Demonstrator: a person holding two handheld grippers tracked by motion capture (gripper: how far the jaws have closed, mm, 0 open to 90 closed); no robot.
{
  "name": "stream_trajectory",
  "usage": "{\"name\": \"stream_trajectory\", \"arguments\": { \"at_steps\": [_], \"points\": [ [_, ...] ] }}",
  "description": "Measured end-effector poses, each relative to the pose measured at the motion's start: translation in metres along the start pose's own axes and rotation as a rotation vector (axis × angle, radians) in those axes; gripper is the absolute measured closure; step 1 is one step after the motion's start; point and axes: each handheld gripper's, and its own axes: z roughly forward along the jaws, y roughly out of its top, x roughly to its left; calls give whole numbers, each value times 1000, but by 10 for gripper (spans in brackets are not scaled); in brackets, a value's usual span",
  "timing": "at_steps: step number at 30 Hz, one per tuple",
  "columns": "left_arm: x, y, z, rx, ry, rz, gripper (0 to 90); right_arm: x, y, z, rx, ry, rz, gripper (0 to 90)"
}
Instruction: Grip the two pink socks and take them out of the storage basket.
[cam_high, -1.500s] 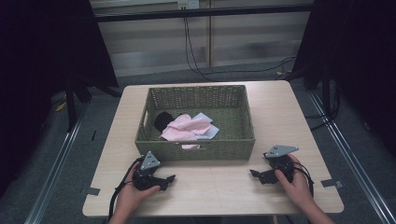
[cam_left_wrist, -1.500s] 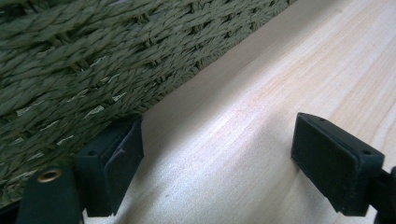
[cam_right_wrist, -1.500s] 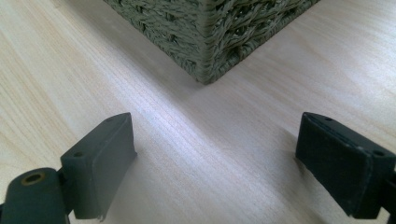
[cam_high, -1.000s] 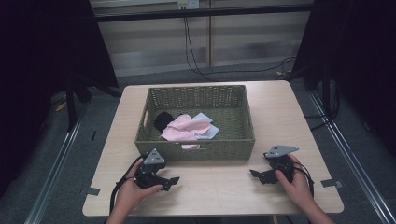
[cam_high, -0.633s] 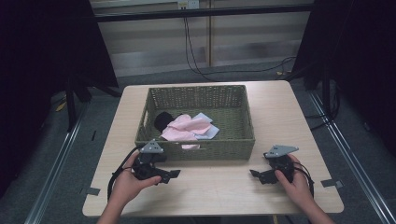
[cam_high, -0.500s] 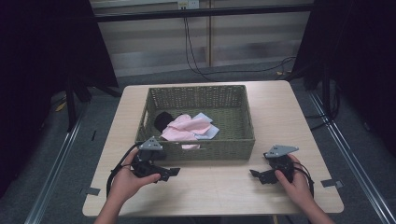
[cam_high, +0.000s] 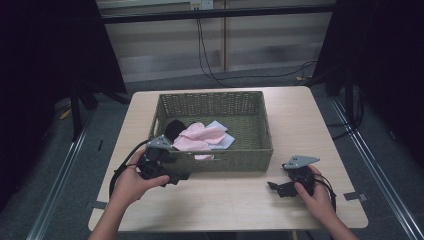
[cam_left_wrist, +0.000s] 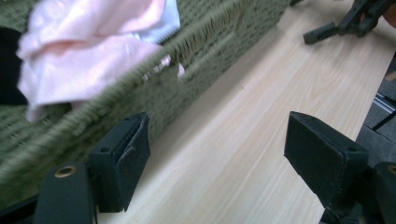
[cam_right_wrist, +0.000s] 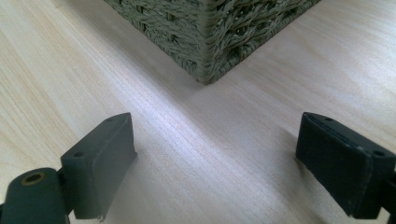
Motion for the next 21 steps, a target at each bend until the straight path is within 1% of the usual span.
{"name": "stream_trajectory", "arguments": {
  "at_steps": [1,2,3,4,6,8,9,10,12,13,15,17,19,20,21],
  "points": [
    [0,3,-2,-7,-4,-4,224,0,0,0,0,0,0,110],
    [0,7,-3,-5,-14,-6,225,0,0,0,0,0,0,109],
    [0,10,-4,4,-15,-7,225,0,0,0,1,0,2,110],
    [0,13,-5,1,-7,-4,225,0,0,0,1,0,2,110],
    [0,20,-7,8,-9,-5,230,0,0,0,0,0,0,109],
    [1,25,-8,24,-8,-9,230,0,0,0,-1,3,0,110],
    [2,27,-8,42,1,-2,230,0,0,0,0,3,2,109],
    [4,29,-8,44,4,-10,230,0,0,0,-1,5,0,110],
    [7,33,-7,57,5,-10,230,0,0,0,0,5,1,109],
    [11,37,-7,62,10,-18,230,0,0,0,0,5,1,109],
    [13,39,-7,63,17,-17,230,0,0,0,1,4,3,109],
    [16,43,-7,66,29,-31,231,0,0,0,-1,5,0,109],
    [21,47,-8,74,42,-28,232,0,0,0,-1,4,1,109],
    [22,48,-7,65,45,-47,233,0,0,0,-1,5,0,110],
    [25,49,-8,71,48,-41,233,0,0,0,-1,5,0,110]
  ]
}}
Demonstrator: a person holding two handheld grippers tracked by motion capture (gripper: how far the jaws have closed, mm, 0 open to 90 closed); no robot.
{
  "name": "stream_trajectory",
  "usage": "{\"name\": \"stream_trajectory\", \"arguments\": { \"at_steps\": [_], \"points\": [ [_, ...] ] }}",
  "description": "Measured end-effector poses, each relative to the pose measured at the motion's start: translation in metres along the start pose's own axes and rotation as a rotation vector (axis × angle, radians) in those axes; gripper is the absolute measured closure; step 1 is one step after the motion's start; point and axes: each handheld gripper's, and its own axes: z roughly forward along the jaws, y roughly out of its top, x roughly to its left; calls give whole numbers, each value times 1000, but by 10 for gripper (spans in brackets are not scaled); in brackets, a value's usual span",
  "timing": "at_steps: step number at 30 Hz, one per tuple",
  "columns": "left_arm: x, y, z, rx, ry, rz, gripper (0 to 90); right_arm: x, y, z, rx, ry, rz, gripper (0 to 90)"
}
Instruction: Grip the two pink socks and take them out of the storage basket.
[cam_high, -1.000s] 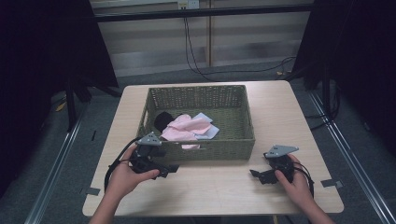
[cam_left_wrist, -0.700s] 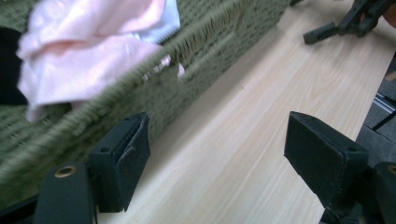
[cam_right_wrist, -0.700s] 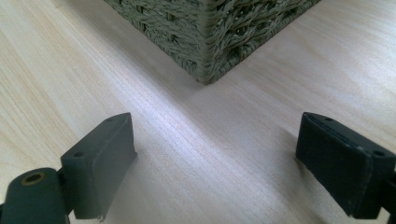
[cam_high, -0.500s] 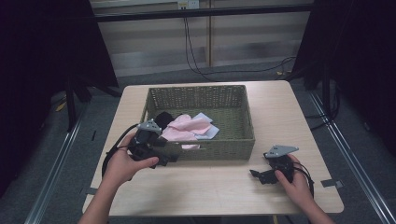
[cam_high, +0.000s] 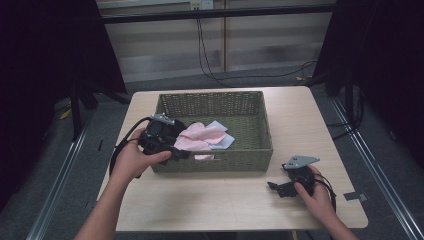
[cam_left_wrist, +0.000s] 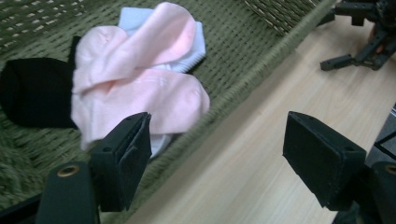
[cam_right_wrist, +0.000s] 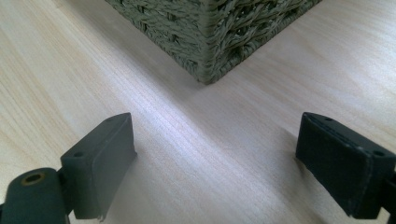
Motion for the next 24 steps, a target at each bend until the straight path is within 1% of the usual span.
{"name": "stream_trajectory", "arguments": {
  "at_steps": [1,2,5,6,8,9,10,12,15,16,17,21,22,24],
  "points": [
    [2,1,1,-3,3,-7,233,0,0,0,0,0,0,109],
    [6,3,2,5,9,-9,233,0,0,0,0,0,0,110],
    [9,5,3,9,17,-11,233,0,0,0,0,0,0,109],
    [11,8,6,8,21,-18,236,0,0,0,0,0,0,110],
    [12,10,7,14,24,-12,236,0,0,0,0,0,0,109],
    [12,11,9,14,24,-19,237,0,0,0,0,0,0,109],
    [13,13,11,23,20,-16,236,0,0,0,0,0,0,110],
    [14,17,14,26,27,-10,236,0,0,0,0,0,0,110],
    [16,23,18,27,21,-17,237,0,0,0,2,-2,0,110],
    [17,24,19,34,24,-14,236,0,0,0,0,0,0,109],
    [18,25,21,36,23,-19,237,0,0,0,0,0,0,110],
    [22,30,27,62,30,-19,237,0,0,0,1,0,0,109],
    [22,32,28,61,35,-26,237,0,0,0,2,-2,0,109],
    [23,35,30,64,48,-21,240,0,0,0,0,-2,3,109]
  ]
}}
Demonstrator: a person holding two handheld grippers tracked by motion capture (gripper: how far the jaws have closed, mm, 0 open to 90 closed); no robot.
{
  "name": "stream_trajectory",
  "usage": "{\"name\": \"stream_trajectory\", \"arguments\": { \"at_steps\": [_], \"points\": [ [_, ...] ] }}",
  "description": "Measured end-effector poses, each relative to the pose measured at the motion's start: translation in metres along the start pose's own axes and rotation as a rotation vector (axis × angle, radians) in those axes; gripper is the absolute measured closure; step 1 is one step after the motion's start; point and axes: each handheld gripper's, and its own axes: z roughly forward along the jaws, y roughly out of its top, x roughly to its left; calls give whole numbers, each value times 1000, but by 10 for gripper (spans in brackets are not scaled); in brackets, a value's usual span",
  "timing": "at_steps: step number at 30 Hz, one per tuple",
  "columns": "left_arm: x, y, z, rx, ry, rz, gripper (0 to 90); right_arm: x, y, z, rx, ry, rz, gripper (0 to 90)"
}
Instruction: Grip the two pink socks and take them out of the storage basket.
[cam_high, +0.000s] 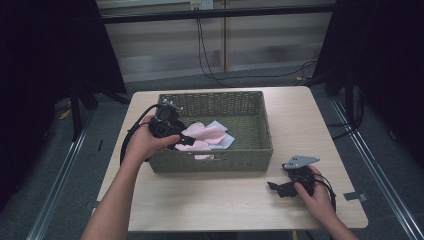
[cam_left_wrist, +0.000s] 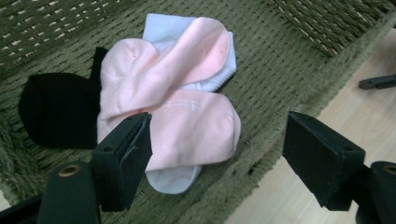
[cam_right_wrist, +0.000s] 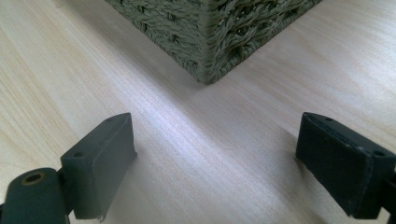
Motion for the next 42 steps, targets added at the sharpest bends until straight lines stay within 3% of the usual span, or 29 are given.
{"name": "stream_trajectory", "arguments": {
  "at_steps": [6,10,19,23,30,35,37,40,42],
  "points": [
    [8,8,12,25,15,-28,248,0,0,0,-1,-1,-2,109],
    [12,10,19,41,33,-19,248,0,0,0,-1,1,-2,108],
    [28,19,37,62,51,-48,278,0,0,1,-2,8,-3,108],
    [33,21,47,78,65,-40,307,0,0,1,-2,8,-4,108],
    [36,29,72,123,45,-25,336,0,0,1,-2,9,-6,108],
    [41,31,87,147,73,-21,363,0,0,0,-1,8,-9,108],
    [42,31,92,174,89,-1,399,0,0,0,1,9,-7,108],
    [45,31,93,182,109,11,559,0,0,0,1,10,-7,108],
    [44,32,91,197,117,7,794,0,0,0,1,10,-7,108]
  ]
}}
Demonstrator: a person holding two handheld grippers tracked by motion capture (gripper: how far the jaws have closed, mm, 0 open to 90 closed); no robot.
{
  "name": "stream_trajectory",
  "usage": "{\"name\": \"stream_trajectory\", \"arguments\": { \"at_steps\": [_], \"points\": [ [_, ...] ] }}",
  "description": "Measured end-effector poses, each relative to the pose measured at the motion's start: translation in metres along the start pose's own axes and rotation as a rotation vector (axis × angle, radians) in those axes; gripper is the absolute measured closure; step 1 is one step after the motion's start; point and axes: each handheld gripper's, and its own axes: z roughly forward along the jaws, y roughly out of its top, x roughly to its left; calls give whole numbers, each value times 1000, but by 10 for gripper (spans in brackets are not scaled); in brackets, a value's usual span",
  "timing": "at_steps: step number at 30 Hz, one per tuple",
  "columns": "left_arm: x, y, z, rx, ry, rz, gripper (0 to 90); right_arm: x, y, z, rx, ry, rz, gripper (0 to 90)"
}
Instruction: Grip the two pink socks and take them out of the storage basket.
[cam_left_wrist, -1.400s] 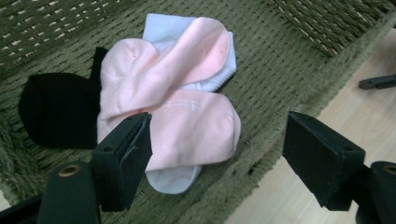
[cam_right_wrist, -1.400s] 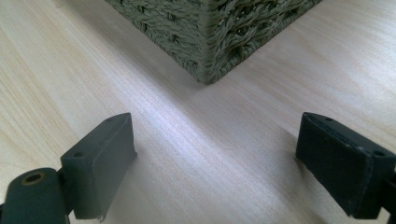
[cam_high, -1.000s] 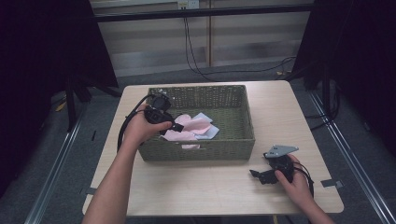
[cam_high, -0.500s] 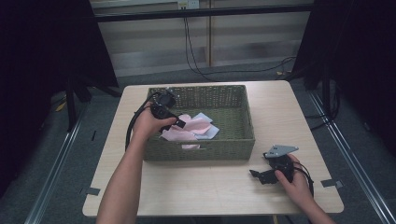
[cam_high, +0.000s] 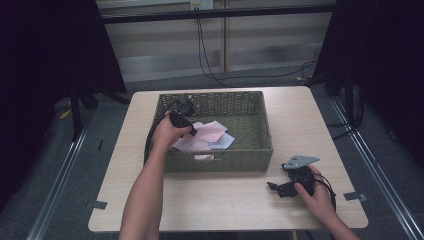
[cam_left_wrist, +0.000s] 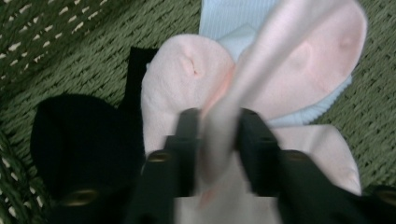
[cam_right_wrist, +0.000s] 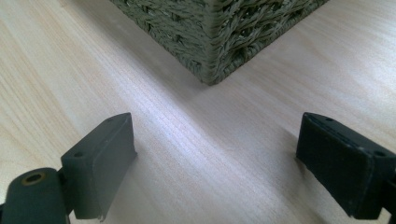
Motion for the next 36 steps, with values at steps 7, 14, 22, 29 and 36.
{"name": "stream_trajectory", "arguments": {
  "at_steps": [7,14,22,29,36],
  "points": [
    [-1,2,-31,15,-10,-9,872,0,0,0,0,3,-3,108],
    [-1,0,-58,8,-52,-41,871,0,0,0,0,3,-3,109],
    [3,-6,-84,14,-81,-92,871,0,0,0,1,3,-1,109],
    [3,-13,-103,-4,-102,-113,871,0,0,0,1,3,-1,108],
    [-1,-17,-126,-10,-123,-111,872,0,0,0,2,3,0,108]
  ]
}}
